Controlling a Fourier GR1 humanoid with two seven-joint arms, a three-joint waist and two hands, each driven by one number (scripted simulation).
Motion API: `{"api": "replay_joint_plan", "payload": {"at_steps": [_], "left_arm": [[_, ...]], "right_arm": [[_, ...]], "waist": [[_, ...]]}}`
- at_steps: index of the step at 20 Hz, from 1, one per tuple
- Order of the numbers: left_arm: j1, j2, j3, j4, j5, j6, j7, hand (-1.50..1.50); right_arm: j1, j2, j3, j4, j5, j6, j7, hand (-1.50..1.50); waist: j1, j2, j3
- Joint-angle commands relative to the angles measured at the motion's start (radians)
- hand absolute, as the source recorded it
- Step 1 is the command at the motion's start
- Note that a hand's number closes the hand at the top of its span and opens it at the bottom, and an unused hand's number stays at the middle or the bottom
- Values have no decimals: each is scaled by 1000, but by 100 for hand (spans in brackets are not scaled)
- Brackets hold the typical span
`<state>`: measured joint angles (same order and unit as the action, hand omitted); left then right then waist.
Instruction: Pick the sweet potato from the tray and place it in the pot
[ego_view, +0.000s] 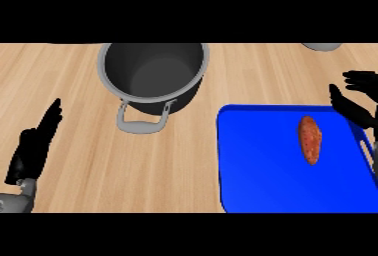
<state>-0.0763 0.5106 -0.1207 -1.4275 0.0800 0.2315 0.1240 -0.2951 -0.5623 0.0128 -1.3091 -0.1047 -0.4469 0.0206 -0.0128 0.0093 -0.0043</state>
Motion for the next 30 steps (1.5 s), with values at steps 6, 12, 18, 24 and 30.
{"api": "replay_joint_plan", "payload": {"at_steps": [6,12,18,24,30], "left_arm": [[-8,9,42,47,9,39,200,0],[-33,7,33,49,-15,51,231,0],[19,9,40,29,-11,42,208,0],[-38,-10,13,9,-31,44,262,0],[-3,-2,37,7,-35,33,235,0]], "right_arm": [[116,76,193,-148,468,-473,249,-150],[117,-92,269,-209,638,-183,665,-150],[48,-208,313,-380,598,197,1020,-150],[-65,-169,344,-467,393,480,1271,-150],[-80,-163,326,-482,336,515,1394,-150]], "waist": [[-2,-18,0],[-16,-17,-5],[2,-22,-4],[14,-14,1],[16,-13,3]]}}
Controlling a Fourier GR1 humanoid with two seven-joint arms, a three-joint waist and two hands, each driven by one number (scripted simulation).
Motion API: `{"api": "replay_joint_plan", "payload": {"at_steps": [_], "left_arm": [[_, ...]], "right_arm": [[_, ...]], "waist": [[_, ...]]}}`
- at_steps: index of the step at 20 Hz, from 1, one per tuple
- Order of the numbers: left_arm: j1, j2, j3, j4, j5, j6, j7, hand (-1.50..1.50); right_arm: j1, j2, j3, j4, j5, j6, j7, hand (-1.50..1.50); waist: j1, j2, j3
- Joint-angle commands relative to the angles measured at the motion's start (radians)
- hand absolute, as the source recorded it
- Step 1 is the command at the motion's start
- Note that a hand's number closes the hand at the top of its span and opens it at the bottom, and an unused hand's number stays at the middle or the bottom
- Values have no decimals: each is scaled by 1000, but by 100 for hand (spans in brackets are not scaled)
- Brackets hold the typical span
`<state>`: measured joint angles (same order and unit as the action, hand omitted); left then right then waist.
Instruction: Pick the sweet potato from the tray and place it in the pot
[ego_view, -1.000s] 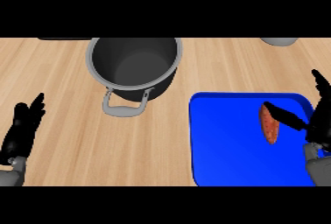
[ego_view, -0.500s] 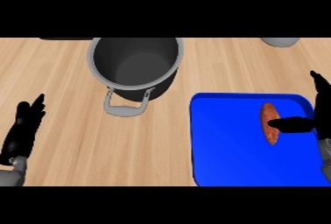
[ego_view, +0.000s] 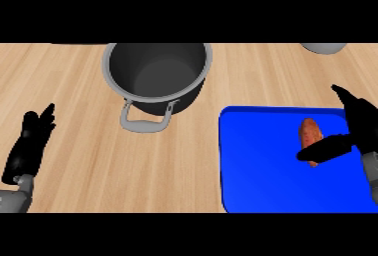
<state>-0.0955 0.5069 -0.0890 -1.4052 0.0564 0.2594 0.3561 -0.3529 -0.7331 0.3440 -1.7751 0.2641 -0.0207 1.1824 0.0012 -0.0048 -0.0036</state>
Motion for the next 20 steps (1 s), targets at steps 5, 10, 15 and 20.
{"api": "replay_joint_plan", "payload": {"at_steps": [5,10,15,20], "left_arm": [[-42,-48,-6,34,-32,21,8,0],[-45,-42,5,-1,-41,17,30,0],[27,-46,10,-57,-37,2,30,0],[-40,-40,40,-30,-55,-20,73,0]], "right_arm": [[-44,24,-15,44,-40,97,230,-150],[-29,63,-15,115,-26,93,192,-150],[11,91,-10,140,22,85,170,-150],[-11,140,-45,272,76,81,31,-150]], "waist": [[-3,4,2],[2,5,3],[7,2,3],[3,6,4]]}}
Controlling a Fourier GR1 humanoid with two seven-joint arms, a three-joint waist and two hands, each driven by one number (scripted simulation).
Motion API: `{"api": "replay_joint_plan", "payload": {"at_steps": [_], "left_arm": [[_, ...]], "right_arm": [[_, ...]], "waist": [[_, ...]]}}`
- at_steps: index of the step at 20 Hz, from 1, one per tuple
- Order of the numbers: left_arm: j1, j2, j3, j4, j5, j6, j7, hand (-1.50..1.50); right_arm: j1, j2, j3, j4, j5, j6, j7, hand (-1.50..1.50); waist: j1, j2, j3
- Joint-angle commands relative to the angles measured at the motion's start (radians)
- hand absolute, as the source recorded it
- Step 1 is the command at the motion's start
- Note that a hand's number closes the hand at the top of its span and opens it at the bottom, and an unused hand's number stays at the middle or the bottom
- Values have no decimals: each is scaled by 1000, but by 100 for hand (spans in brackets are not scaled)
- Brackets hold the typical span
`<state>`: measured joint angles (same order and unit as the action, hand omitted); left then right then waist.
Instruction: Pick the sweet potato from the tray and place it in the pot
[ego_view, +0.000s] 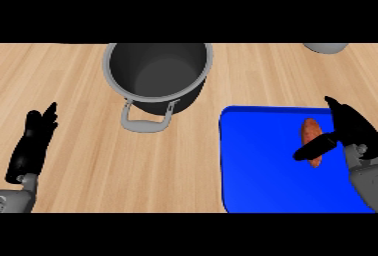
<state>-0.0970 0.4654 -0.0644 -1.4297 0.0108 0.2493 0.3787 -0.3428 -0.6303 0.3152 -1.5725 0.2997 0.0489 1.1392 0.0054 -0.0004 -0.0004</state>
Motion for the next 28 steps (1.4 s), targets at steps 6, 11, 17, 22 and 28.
{"api": "replay_joint_plan", "payload": {"at_steps": [6,11,17,22,28], "left_arm": [[35,-29,29,-13,-32,-8,-13,0],[19,-27,53,-3,-34,-42,-7,0],[-1,-53,62,-43,-55,-45,55,0],[1,-70,90,20,-66,-90,-6,0],[-35,-77,128,-2,-97,-115,36,0]], "right_arm": [[17,66,-18,94,110,33,70,-150],[14,120,-64,202,114,32,-1,-150],[-37,153,-121,269,123,82,-15,-150],[-35,195,-170,324,159,73,-70,-150],[32,225,-210,307,209,81,-124,-150]], "waist": [[-1,0,0],[-1,1,0],[0,1,1],[-2,1,0],[-5,0,0]]}}
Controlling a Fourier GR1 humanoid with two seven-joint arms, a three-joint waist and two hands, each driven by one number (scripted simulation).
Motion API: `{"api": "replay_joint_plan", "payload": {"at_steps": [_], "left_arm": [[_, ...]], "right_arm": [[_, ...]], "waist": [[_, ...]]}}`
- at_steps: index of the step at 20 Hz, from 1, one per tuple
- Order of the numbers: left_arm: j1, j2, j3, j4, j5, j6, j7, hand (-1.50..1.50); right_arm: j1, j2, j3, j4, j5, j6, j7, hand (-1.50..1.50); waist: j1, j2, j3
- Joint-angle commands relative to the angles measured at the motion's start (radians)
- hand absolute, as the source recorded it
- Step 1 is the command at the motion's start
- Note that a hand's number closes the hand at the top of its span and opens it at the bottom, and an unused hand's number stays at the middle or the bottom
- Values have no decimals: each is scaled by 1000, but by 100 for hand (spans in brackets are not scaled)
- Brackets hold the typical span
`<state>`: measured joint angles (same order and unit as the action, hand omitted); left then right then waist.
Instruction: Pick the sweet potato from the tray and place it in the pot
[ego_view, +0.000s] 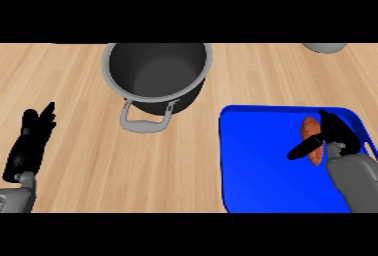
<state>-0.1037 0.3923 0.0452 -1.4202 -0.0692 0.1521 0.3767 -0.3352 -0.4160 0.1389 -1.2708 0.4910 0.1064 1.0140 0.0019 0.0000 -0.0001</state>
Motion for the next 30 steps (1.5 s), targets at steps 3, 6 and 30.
{"api": "replay_joint_plan", "payload": {"at_steps": [3,6,30], "left_arm": [[13,-23,15,-41,-53,-2,26,0],[-29,-12,61,55,-28,-56,-20,0],[24,-62,52,-44,-65,-73,8,0]], "right_arm": [[76,12,-31,-105,26,70,66,-150],[-3,54,-50,-12,33,80,25,150],[-154,-161,133,-62,286,76,-689,150]], "waist": [[-4,-2,0],[-2,0,0],[27,3,2]]}}
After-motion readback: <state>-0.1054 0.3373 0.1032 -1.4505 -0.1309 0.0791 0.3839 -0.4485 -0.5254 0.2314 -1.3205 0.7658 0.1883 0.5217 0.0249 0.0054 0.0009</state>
